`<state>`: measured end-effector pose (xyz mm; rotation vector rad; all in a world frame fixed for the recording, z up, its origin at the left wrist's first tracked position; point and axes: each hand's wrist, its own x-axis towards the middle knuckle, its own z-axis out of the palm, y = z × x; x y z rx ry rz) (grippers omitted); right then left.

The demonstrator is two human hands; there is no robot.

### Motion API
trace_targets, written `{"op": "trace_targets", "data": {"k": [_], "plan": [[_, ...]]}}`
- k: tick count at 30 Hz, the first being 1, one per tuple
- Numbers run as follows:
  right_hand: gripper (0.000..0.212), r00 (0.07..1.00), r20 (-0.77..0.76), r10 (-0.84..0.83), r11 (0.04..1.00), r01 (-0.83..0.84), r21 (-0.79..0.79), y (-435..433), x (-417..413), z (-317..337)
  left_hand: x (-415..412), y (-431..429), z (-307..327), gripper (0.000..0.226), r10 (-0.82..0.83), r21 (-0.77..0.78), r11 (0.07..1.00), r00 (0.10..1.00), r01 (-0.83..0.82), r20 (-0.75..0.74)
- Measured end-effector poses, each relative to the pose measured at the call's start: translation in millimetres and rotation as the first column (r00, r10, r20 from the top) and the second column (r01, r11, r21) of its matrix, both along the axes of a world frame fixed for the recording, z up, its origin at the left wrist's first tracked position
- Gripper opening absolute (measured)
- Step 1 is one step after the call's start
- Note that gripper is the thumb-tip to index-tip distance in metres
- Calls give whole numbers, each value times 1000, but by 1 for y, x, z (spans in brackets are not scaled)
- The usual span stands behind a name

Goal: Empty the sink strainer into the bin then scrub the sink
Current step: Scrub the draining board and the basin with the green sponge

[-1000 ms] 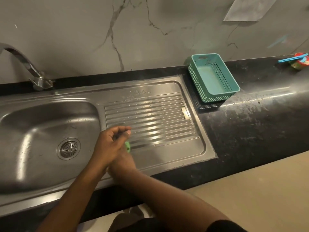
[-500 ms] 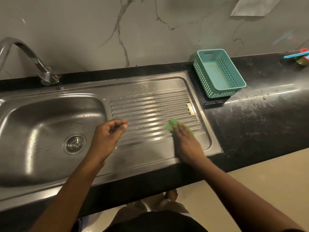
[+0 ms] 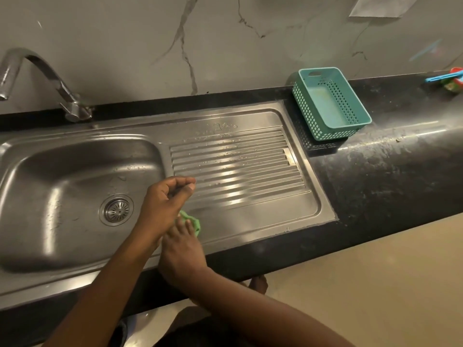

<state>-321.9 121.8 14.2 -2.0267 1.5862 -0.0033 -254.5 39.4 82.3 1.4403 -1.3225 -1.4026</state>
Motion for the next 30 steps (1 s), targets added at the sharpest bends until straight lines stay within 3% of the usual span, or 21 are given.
{"op": "trace_targets", "data": {"k": [4,7,11,13,16,20,22,26,30], "plan": [[68,970,-13,244,968,-244,-56,2,-32,-2,-6,2,-2,17,-17,-6,1000,1000,17,3],[62,965,-39,261,955,-264,-133,12,-95,-8,-12,0,-4,15,-14,-20,1000,999,13,-32],[59,991,-119,-59,984,37,-173,26,-219,-7,-13,-4,-8,18,-56,-17,998,998,56,-37],[57,947,-205,-246,962,214,-167,33,-287,2,-16,-6,-11,18,-84,-12,996,996,83,-26],[55,887,-275,-372,928,350,-127,42,-334,12,-21,-7,-15,18,-101,-12,995,995,101,-21],[55,782,-217,-585,811,560,-167,39,-273,4,-25,-7,-17,18,-112,-18,994,993,112,-22],[59,791,-174,-586,809,562,-171,42,-229,5,-26,-7,-18,18,-117,-18,993,993,117,-29],[66,965,-44,-258,960,251,-126,50,-122,8,-35,-8,-15,19,-115,-21,993,992,114,-51],[72,1000,-5,10,1000,-10,-3,39,-56,8,-46,-11,-10,18,-128,-16,992,990,128,-54]]}}
